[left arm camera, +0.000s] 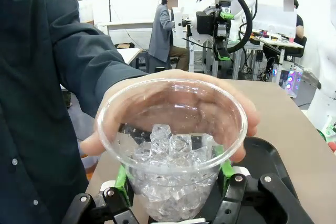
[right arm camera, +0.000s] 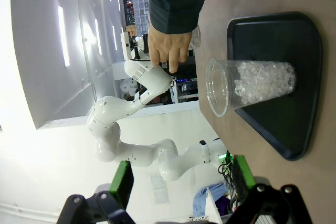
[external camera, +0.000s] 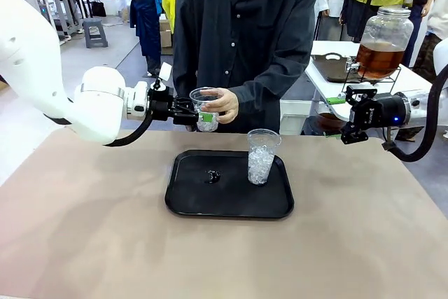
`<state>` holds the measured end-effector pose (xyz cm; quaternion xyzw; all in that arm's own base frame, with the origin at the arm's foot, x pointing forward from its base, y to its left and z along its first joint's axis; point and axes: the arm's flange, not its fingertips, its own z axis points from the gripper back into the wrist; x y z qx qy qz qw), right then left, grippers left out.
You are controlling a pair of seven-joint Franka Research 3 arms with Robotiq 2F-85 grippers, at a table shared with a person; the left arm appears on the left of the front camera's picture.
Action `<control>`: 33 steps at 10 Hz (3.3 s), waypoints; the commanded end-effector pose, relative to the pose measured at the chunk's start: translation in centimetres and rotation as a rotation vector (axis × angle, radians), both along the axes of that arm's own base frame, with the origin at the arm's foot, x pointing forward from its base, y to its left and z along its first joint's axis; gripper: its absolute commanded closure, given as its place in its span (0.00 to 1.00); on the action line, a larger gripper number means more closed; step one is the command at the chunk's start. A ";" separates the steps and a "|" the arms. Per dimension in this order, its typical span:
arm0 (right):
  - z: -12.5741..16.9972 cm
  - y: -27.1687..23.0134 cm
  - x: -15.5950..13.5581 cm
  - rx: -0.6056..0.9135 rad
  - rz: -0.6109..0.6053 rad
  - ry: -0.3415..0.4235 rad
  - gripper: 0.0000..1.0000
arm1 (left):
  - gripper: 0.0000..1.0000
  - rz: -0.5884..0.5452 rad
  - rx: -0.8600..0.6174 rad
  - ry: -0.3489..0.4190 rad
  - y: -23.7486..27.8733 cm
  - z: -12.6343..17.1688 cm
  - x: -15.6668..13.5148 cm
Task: Pour the drink into the iced cup.
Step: Open the gripper to release the iced cup you were holding, then pick up the iced cup indicated by the human and present it to them.
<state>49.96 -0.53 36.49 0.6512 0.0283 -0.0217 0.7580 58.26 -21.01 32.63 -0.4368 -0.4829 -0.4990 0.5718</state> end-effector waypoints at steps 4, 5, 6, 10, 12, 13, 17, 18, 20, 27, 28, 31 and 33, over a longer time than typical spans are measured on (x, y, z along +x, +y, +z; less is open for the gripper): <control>0.1 0.0 0.0 -0.002 -0.002 -0.003 0.00 | 0.25 0.002 -0.004 -0.005 0.0 0.4 0.0; 0.1 0.0 0.0 -0.002 -0.002 -0.003 0.00 | 0.25 0.002 -0.004 -0.005 0.0 0.4 0.0; 0.1 0.0 0.0 -0.002 -0.002 -0.003 0.00 | 0.25 0.002 -0.004 -0.005 0.0 0.4 0.0; 0.1 0.0 0.0 -0.002 -0.002 -0.003 0.00 | 0.25 0.002 -0.004 -0.005 0.0 0.4 0.0; 0.1 0.0 0.0 -0.002 -0.002 -0.003 0.00 | 0.25 0.002 -0.004 -0.005 0.0 0.4 0.0; 0.1 0.0 0.0 -0.002 -0.002 -0.003 0.00 | 0.25 0.002 -0.004 -0.005 0.0 0.4 0.0; 0.1 0.0 0.0 -0.002 -0.002 -0.003 0.00 | 0.00 -0.007 -0.018 0.014 2.1 0.2 -0.6; 0.1 0.0 0.0 -0.002 -0.002 -0.003 0.00 | 0.00 0.002 -0.025 0.017 3.3 0.1 -1.0; 0.1 0.0 0.0 -0.002 -0.002 -0.003 0.00 | 0.00 0.023 -0.020 0.016 6.4 -0.2 -2.3; 0.1 0.0 0.0 -0.002 -0.002 -0.003 0.00 | 0.00 -0.013 -0.056 -0.006 14.2 -5.3 -5.9; 0.1 0.0 0.0 -0.002 -0.002 -0.003 0.00 | 0.00 -0.007 -0.059 0.002 14.8 -5.8 -6.1; 0.1 0.0 0.0 -0.002 -0.002 -0.003 0.00 | 0.00 -0.008 -0.022 0.002 14.8 -6.2 -6.0; 0.1 0.0 0.0 -0.002 -0.002 -0.003 0.00 | 0.00 0.010 -0.049 0.025 15.2 -6.3 -5.8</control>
